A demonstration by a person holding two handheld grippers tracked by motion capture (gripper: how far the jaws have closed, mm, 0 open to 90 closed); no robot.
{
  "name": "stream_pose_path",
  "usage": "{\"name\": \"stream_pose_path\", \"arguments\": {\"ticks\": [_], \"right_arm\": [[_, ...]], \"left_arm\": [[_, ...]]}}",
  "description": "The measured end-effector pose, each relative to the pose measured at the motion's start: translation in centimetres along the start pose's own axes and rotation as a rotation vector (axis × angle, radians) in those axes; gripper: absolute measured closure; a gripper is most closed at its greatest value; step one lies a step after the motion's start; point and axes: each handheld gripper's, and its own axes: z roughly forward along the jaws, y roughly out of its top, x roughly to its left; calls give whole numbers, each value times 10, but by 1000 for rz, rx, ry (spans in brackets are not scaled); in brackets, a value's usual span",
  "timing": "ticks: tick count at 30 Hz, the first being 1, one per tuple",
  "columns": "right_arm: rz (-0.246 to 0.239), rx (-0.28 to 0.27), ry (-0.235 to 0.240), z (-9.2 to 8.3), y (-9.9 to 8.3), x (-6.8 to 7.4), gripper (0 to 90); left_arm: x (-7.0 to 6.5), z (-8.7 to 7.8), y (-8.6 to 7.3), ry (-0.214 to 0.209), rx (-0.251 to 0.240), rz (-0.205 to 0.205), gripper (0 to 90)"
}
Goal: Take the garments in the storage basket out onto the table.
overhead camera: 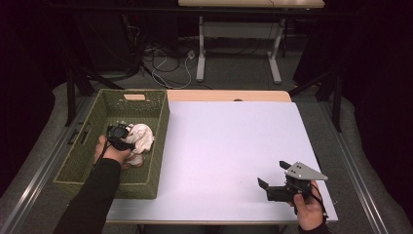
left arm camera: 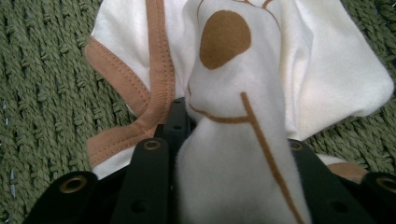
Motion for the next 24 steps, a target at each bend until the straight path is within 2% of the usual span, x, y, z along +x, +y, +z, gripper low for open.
{"name": "stream_pose_path", "arguments": {"ticks": [3, 7, 9, 11, 18, 24], "right_arm": [[0, 4, -2, 0, 0, 0, 26], [1, 1, -1, 1, 0, 0, 26], [2, 1, -3, 1, 0, 0, 26], [1, 2, -3, 1, 0, 0, 26], [2, 2, -7, 1, 0, 0, 27], [-2, 4, -7, 1, 0, 0, 27]], "left_arm": [[0, -2, 1, 1, 6, 3, 732], [1, -5, 3, -9, -4, -28, 756], [2, -6, 3, -15, -3, -28, 759], [2, -9, 4, -23, -26, -40, 761], [3, -20, 9, -41, -64, -60, 761], [5, -30, 13, -35, -89, -69, 758]]}}
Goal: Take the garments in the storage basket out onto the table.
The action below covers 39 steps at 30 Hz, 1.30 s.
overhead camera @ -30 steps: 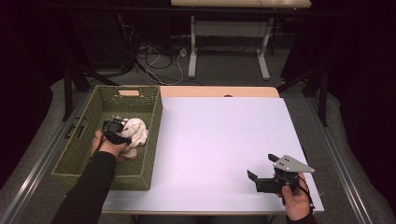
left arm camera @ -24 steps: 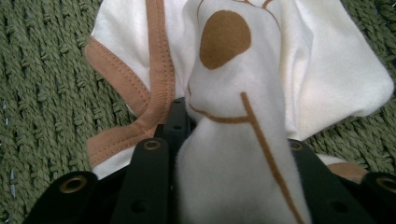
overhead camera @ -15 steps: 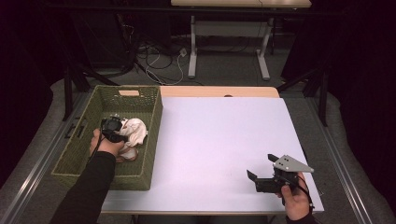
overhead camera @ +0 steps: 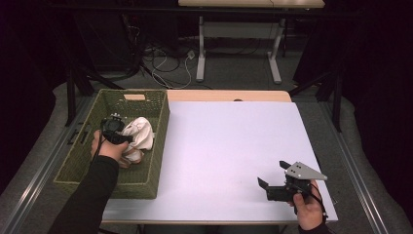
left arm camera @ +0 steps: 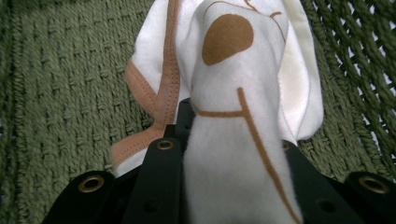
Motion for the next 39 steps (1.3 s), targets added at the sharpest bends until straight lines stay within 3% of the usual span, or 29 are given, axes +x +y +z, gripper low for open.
{"name": "stream_pose_path", "arguments": {"ticks": [11, 17, 27, 39], "right_arm": [[2, -5, -3, 0, 0, 1, 27], [3, -2, -4, 0, 0, 1, 27], [0, 3, -2, 0, 0, 1, 27], [-2, 1, -2, 0, 0, 2, 27]], "left_arm": [[5, -16, 3, 1, -53, -28, 756], [11, -27, 3, -12, -112, -66, 755], [14, -41, 3, -32, -159, -82, 755], [10, -60, 4, -54, -205, -72, 755]]}}
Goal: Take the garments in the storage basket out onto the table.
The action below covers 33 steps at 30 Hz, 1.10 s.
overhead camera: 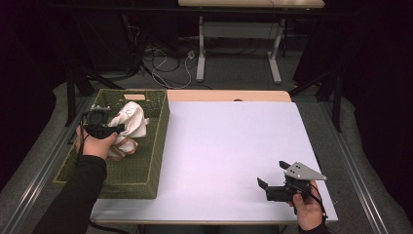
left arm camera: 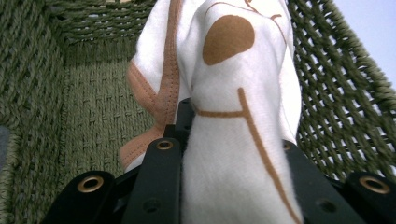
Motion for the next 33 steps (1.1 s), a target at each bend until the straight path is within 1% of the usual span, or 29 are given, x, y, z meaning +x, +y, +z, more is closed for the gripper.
{"name": "stream_pose_path", "arguments": {"ticks": [2, 4, 6, 14, 18, 20, 21, 24, 33], "right_arm": [[1, 4, -3, 0, 0, 0, 27], [-1, -4, -1, 1, 0, 0, 27], [0, 3, -4, 0, 0, 1, 27], [-3, 5, -3, 0, 0, 0, 27], [-2, 1, 1, 0, 0, 1, 27], [-3, 2, -2, 0, 0, 0, 27], [-3, -1, 0, 0, 0, 0, 27], [5, 1, -1, 0, 0, 1, 27], [3, 5, -2, 0, 0, 1, 27]], "left_arm": [[-1, -3, 1, -3, -5, 4, 756], [-2, -6, 3, -7, -13, 7, 756], [-4, -9, 5, -10, -23, 8, 756], [-9, -20, 10, -19, -49, 20, 756], [-11, -24, 11, -24, -72, 24, 757], [-12, -27, 12, -26, -74, 29, 757], [-13, -27, 12, -31, -89, 27, 757], [-15, -30, 13, -35, -101, 31, 758], [-22, -39, 14, -59, -137, 45, 759]]}}
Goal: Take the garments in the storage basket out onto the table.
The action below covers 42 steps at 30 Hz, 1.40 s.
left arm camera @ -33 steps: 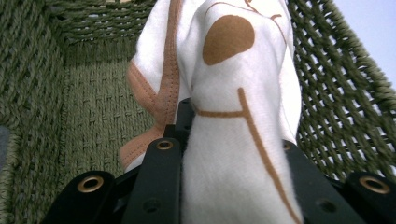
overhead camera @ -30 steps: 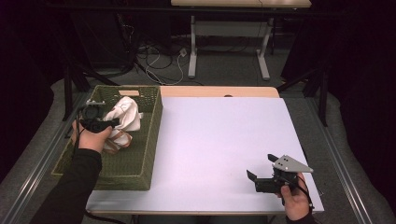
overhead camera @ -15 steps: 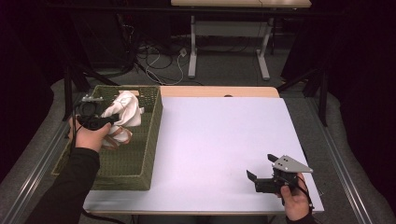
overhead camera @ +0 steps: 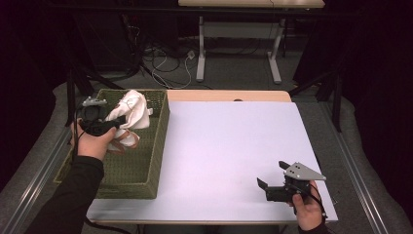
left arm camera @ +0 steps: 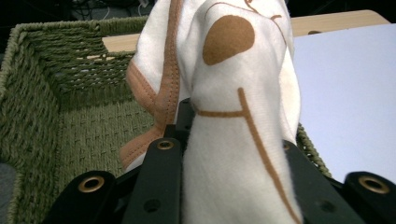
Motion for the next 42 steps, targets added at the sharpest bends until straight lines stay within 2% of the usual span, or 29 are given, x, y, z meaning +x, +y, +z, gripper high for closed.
{"name": "stream_pose_path", "arguments": {"ticks": [7, 19, 32, 42], "right_arm": [[-5, -6, -1, 1, 0, 0, 27], [-6, -4, 3, 1, 0, 0, 27], [-3, -3, 4, 1, 0, 1, 27], [-8, 2, 9, 1, 0, 1, 27]], "left_arm": [[-5, -5, 3, -16, -39, 1, 760], [-19, -9, 9, -51, -66, 18, 760], [-36, -6, 13, -80, -101, 45, 761], [-53, -1, 15, -124, -116, 57, 761]]}}
